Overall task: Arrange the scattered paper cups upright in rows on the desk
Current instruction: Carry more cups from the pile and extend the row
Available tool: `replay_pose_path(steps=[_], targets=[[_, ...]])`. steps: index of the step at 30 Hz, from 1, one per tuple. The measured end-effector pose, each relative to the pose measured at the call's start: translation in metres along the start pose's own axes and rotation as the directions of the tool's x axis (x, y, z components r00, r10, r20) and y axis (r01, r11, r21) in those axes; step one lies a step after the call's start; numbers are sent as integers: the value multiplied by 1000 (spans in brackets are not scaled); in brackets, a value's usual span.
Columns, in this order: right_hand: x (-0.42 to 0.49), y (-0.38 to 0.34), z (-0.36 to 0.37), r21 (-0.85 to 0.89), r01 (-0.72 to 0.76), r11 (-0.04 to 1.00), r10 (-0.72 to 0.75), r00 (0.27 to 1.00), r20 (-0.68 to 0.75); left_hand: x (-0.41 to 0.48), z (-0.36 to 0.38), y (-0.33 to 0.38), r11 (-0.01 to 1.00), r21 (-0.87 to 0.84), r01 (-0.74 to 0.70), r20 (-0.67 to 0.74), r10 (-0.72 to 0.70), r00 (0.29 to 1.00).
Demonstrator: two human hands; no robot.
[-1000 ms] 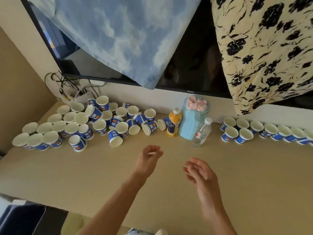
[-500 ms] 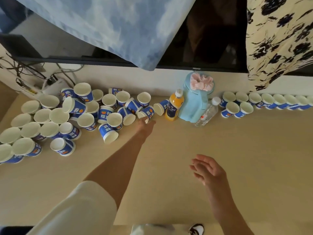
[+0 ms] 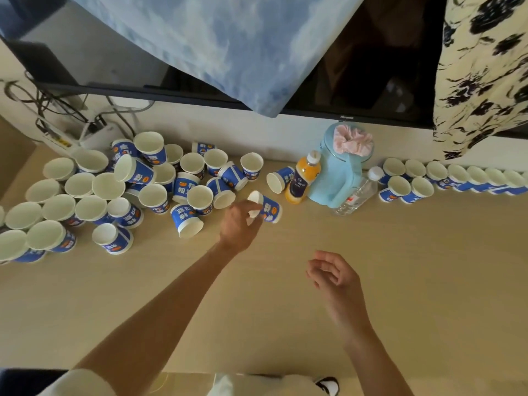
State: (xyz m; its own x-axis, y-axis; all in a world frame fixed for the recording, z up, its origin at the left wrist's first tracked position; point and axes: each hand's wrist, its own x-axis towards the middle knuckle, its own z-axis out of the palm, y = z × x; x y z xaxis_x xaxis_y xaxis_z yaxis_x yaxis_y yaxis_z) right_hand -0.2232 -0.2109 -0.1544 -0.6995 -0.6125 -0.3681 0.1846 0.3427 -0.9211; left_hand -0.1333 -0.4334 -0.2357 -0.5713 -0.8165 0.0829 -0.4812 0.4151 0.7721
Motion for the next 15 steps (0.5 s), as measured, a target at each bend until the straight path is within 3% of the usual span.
replay_pose_path(steps=[2, 6, 10, 13, 15], targets=[[3, 3, 5, -97, 66, 993, -66, 998, 7, -11, -16, 14, 990, -3, -143, 60, 143, 988], [10, 3, 10, -385, 169, 907, -146, 985, 87, -27, -38, 46, 967, -101, -235, 314, 256, 914], [15, 0, 15, -308, 60, 950, -20, 991, 132, -36, -45, 78, 911, -230, -342, 402, 409, 819], [17, -1, 12, -227, 60, 972, -50, 998, 49, -35, -40, 88, 886, -288, -362, 423, 457, 782], [19, -1, 6, -188, 55, 981, -59, 998, -18, -26, -33, 90, 864, -304, -401, 365, 495, 789]])
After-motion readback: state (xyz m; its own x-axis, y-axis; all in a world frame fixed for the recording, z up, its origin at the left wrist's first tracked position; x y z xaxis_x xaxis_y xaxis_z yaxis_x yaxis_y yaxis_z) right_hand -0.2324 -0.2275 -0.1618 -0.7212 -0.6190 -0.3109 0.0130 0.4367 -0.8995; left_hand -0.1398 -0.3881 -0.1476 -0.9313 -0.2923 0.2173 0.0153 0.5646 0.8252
